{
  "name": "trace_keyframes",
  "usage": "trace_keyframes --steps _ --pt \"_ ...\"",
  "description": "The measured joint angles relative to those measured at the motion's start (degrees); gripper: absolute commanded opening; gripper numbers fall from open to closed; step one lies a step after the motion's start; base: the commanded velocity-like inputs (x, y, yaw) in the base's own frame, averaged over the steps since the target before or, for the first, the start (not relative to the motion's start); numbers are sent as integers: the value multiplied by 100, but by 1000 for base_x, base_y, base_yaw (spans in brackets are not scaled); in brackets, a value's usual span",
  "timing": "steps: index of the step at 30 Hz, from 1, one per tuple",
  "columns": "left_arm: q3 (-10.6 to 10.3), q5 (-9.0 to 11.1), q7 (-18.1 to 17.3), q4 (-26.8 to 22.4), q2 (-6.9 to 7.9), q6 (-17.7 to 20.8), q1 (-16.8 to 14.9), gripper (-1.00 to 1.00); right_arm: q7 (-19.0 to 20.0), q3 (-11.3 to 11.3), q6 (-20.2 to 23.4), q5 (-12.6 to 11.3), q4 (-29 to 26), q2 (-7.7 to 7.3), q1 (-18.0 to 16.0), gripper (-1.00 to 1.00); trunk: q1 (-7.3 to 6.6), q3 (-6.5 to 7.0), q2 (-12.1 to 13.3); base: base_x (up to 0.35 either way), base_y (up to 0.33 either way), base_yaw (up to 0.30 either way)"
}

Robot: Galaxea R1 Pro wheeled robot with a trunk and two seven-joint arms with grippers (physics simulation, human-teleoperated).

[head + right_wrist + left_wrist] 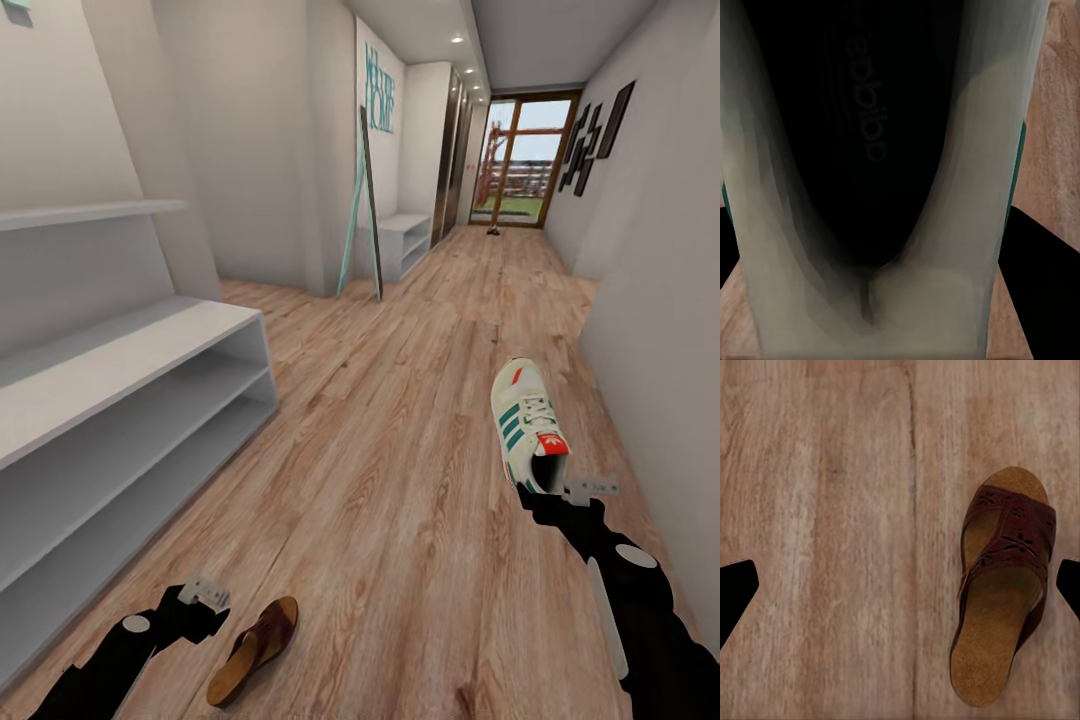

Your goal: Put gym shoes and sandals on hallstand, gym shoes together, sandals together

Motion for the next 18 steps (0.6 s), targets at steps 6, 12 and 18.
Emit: trace_keyframes --steps 6,12,18 --pt "-20 -4 -5 2 -19 -10 22 100 0 3 0 3 0 1 0 -100 74 -173 -125 0 0 0" --pt "-46 -7 -13 68 -27 -20 27 100 0 2 0 7 0 1 0 -100 90 -361 -134 0 0 0" --pt "-59 -26 -13 69 -39 -4 35 100 0 3 0 7 0 1 0 -100 105 -548 -142 0 0 0"
